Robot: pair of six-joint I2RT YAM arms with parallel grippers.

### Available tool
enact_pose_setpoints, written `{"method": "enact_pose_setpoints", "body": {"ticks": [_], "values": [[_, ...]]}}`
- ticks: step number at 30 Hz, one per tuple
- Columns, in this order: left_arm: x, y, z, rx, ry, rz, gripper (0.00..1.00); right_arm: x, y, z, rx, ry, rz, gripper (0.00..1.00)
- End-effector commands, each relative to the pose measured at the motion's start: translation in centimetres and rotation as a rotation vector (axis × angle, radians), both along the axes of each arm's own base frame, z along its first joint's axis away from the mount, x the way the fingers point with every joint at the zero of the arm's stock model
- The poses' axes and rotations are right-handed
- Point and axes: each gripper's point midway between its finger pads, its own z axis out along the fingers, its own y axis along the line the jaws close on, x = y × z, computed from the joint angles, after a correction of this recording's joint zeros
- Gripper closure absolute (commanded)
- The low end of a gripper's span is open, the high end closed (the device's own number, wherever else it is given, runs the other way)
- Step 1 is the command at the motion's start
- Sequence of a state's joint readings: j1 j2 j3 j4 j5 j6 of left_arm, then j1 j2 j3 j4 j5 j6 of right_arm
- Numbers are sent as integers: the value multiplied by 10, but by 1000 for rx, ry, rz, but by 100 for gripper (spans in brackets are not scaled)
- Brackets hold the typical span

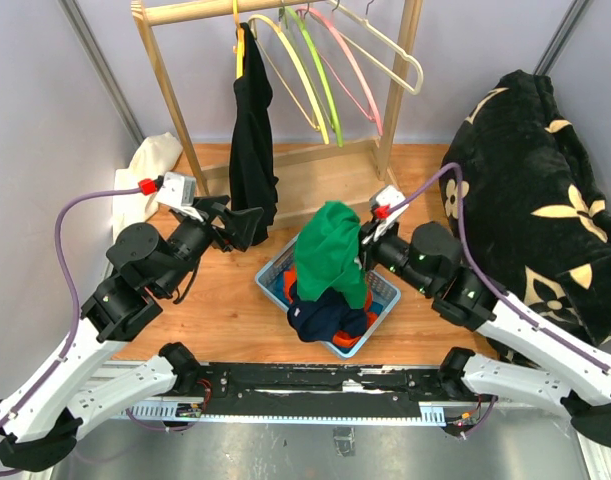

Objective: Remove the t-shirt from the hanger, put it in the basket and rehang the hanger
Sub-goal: Place the T-shirt in the bin.

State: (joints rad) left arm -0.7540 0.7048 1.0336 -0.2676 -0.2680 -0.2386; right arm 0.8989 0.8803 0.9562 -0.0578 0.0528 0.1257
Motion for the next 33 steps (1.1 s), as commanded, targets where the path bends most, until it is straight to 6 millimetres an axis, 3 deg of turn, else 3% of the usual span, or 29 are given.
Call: {"method": "enact_pose_setpoints", "body": {"ticks": [1,11,14,16,19,28,33], "values": [[-3,4,11,-46,-34,6,18,-4,1,-39,-77,16,-70,99],[-6,6,16,-70,-64,2,18,-19,21,-155,-233,214,-52,99],[-5,5,14,-65,-61,4,18,-19,21,-163,-277,219,-78,99],[-4,6,14,-64,-60,12,18,-17,20,-149,-272,176,-95,99],[-3,6,14,-62,-60,16,18,-9,15,-112,-231,90,-120,99],[0,4,10,-59,-39,20,18,2,10,43,-133,-168,-141,99],[-1,6,10,-55,-28,26,18,-3,10,110,-64,-268,-116,99]]}}
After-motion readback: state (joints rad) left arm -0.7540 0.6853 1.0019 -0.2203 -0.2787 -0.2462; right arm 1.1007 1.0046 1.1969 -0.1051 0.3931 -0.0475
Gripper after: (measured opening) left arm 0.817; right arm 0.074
